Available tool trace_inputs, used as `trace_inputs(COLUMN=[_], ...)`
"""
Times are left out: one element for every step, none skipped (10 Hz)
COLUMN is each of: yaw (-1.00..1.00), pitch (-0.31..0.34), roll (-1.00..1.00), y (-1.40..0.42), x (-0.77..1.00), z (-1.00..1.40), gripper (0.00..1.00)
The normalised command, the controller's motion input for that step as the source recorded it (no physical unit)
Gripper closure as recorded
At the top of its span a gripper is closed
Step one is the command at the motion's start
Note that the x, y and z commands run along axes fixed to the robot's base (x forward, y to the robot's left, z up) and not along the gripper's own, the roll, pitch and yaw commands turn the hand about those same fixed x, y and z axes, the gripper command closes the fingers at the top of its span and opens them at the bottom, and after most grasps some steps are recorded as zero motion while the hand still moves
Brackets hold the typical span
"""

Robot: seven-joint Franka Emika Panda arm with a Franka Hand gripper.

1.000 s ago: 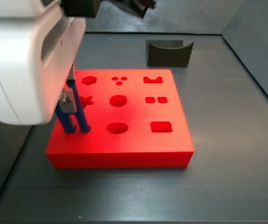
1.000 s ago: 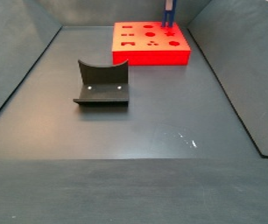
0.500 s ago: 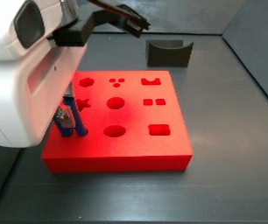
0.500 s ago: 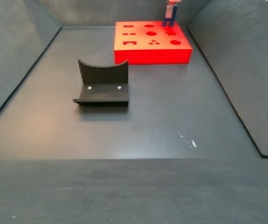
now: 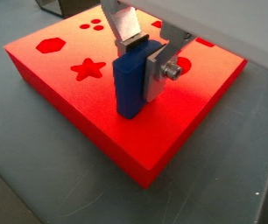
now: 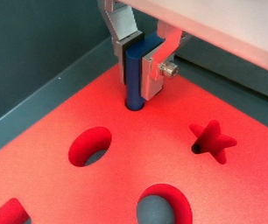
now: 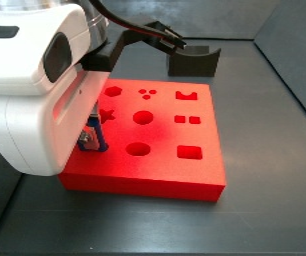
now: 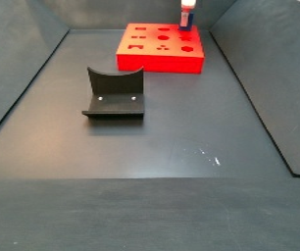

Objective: Insert the square-circle object.

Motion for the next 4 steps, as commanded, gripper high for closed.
trace_inputs(yaw=[0.00, 0.00, 0.00, 0.00], pitch=[-0.050, -0.031, 0.000, 0.000], roll=[-0.02, 0.00, 0.02, 0.00], y=[0.00, 0.00, 0.00, 0.00], x=[0.00, 0.00, 0.00, 0.00], z=[-0.29, -0.18, 0.00, 0.00], gripper=[1.00, 1.00, 1.00, 1.00])
